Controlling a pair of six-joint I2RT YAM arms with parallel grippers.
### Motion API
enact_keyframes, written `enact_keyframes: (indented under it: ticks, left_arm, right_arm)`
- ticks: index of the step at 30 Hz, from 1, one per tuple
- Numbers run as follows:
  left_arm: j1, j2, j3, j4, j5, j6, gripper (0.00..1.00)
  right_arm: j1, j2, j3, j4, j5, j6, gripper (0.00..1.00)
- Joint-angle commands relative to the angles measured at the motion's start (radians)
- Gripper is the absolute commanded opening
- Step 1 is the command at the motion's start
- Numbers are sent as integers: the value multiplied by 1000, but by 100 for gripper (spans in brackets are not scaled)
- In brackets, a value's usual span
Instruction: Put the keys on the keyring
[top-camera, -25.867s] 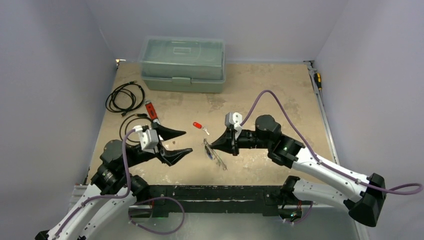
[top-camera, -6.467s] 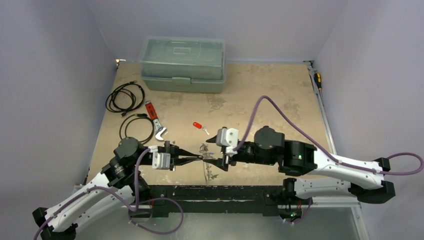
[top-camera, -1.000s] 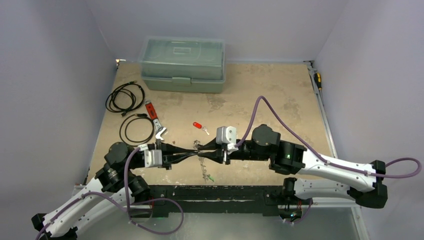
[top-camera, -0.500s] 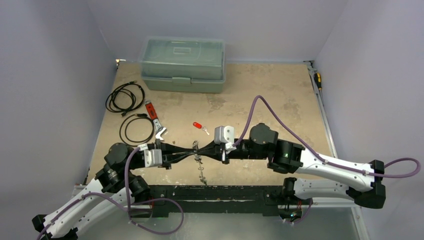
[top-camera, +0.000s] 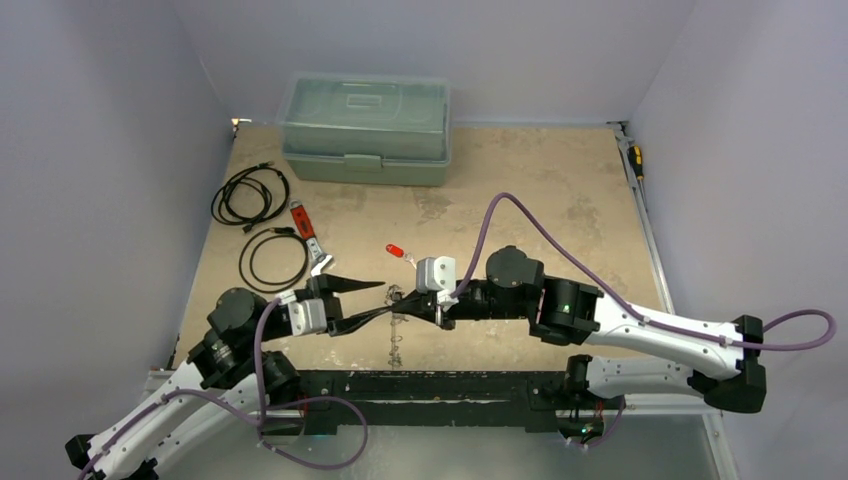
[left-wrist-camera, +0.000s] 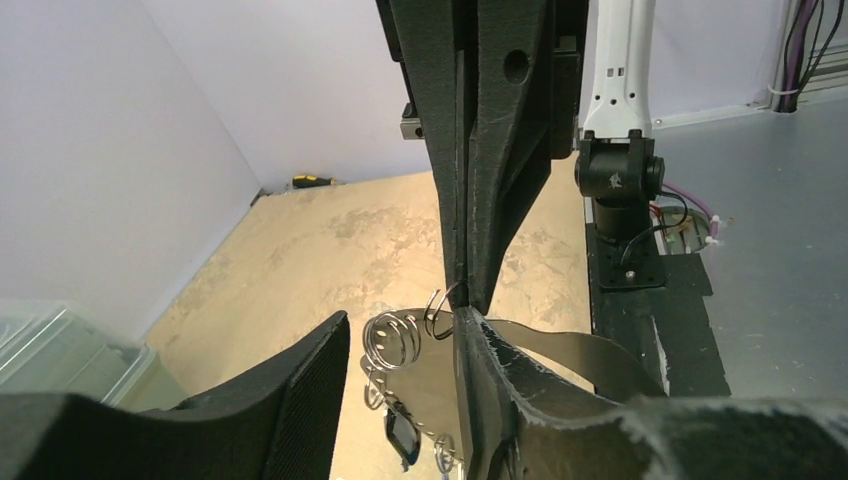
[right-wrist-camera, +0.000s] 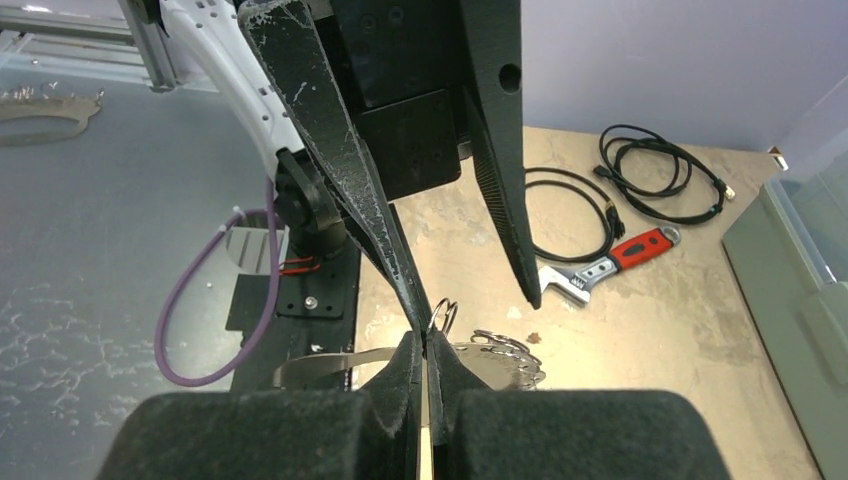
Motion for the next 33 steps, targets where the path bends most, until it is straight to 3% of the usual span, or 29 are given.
enact_keyframes:
  ticks: [1, 7, 17, 21, 29, 33]
  left_arm:
    - [-19, -25, 26, 22, 92, 11, 44]
    - [-18, -53, 20, 0, 48, 19, 52]
    - [-18, -65, 14, -65, -284, 12, 60]
    - [-19, -55, -3, -39, -429, -60, 69]
    - [-8, 85, 61, -82, -718, -228, 76]
    - [12, 190, 128, -150, -767, -279, 76]
  right_arm:
    - [-15, 11, 44, 42, 133, -58, 0]
    - [-15, 25, 41, 12, 241, -80, 0]
    - [-15, 53, -6, 37, 416, -105, 0]
    - [-15, 25, -41, 63, 477, -118, 0]
    - [-12, -60, -146, 134, 582, -168, 0]
    - [-9, -97, -179, 133, 598, -169, 0]
